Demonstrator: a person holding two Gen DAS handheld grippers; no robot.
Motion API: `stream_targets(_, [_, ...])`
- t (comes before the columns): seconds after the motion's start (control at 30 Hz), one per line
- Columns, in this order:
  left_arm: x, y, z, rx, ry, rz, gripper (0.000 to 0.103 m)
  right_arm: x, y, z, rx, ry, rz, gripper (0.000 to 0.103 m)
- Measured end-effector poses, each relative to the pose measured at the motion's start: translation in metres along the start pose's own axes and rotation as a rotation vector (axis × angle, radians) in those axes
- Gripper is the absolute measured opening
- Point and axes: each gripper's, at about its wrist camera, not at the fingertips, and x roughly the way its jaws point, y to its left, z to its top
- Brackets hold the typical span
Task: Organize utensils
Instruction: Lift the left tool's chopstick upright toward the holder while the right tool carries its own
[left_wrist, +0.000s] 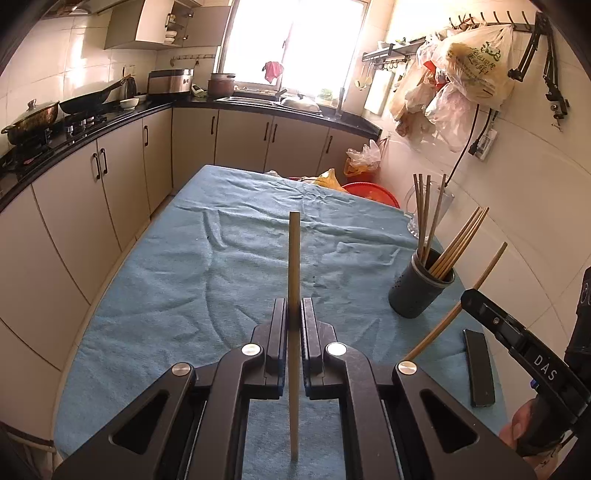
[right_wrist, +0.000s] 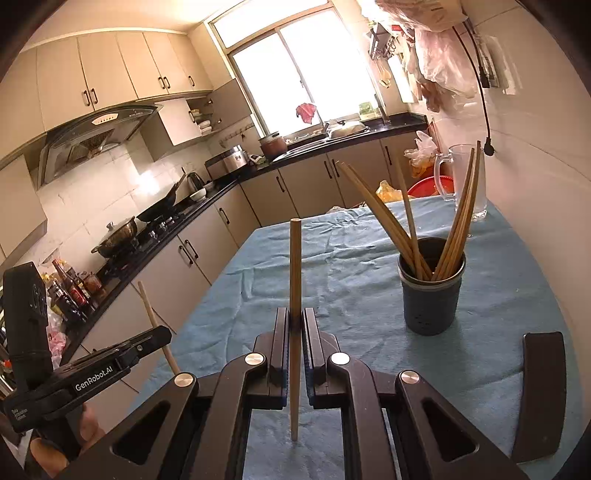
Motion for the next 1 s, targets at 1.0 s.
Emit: stream_targets(1.0, [-0.009, -0.036, 0.004, 0.066, -0.017, -0.013, 0.006, -0.037, -0.034, 0.006, 0.063, -0.061, -0.022, 0.007])
